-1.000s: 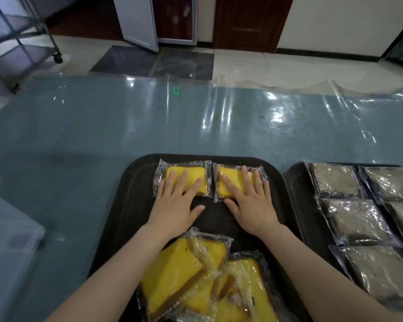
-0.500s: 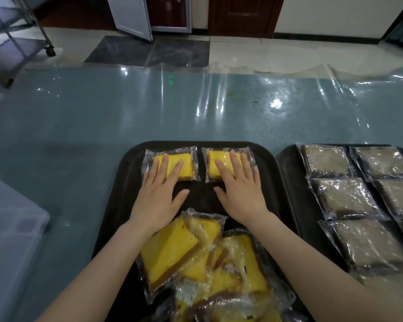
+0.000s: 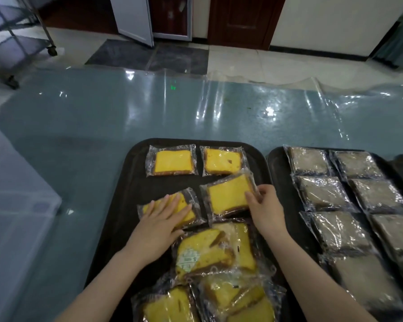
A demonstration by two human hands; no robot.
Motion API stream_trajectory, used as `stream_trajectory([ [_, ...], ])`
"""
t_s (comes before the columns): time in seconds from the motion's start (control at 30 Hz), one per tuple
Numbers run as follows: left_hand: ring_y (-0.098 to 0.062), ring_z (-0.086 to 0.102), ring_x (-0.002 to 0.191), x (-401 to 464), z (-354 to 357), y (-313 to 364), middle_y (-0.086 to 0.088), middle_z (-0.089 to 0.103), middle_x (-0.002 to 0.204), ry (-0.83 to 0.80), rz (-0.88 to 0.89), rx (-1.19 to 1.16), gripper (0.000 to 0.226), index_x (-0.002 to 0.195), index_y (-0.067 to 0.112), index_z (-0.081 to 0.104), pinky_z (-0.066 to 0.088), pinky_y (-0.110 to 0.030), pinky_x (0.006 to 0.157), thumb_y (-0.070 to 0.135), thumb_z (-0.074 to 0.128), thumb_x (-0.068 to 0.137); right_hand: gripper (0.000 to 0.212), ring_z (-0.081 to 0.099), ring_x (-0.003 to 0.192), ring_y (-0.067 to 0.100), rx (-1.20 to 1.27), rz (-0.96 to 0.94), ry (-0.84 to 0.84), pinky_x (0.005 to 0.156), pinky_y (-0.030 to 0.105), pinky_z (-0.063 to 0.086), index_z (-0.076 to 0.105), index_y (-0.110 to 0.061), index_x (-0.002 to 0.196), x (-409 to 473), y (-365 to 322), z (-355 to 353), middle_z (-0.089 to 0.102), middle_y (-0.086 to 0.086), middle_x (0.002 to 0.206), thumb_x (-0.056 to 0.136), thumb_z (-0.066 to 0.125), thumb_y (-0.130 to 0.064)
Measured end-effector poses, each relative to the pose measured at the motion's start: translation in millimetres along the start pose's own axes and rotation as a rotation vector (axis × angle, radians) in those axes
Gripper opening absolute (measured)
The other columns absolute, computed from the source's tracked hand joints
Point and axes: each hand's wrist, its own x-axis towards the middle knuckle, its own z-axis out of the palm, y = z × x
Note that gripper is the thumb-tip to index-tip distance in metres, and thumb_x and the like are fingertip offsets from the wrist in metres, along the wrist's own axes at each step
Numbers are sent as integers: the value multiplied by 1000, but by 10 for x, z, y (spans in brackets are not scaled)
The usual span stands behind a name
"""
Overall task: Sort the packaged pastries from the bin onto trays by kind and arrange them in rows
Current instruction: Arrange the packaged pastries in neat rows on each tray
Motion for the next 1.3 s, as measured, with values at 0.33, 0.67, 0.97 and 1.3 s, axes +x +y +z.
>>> stream_trajectory([
  [0.33, -12, -32, 136, 328, -43, -183, 12, -30, 149, -21, 189, 157, 57, 139, 48, -21, -27, -34, 107, 64, -6, 87, 55, -17, 144, 19, -689, -444, -410, 113, 41, -8, 13, -40, 151, 56, 124, 207, -8, -8, 159, 100, 31, -48],
  [0.67, -21, -26, 139, 559, -165, -404, 1, -27, 153, -13, 163, 293, 57, 137, 49, -25, -20, -42, 111, 49, 16, 97, 57, -21, 144, 18, -703, -408, -456, 115, 46, -4, 7, -44, 150, 50, 63, 138, -12, -11, 159, 100, 33, -48],
  [0.97, 2, -15, 139, -442, -28, 323, 30, -13, 151, -23, -16, -489, 74, 137, 61, -10, -1, -34, 112, 76, 34, 79, 69, 18, 143, 11, -282, -238, -435, 114, 36, 21, 34, -40, 144, -706, 308, -88, 22, -17, 155, 83, 52, -65],
  [1.3, 18, -3, 132, -1062, 111, 715, 27, 6, 150, -107, 107, -361, 90, 133, 66, 5, -6, -14, 110, 17, 62, 85, 89, 15, 144, 20, -275, -163, -548, 113, 41, 29, 23, -58, 140, -1353, 551, -325, -4, -17, 157, 67, 73, -64],
])
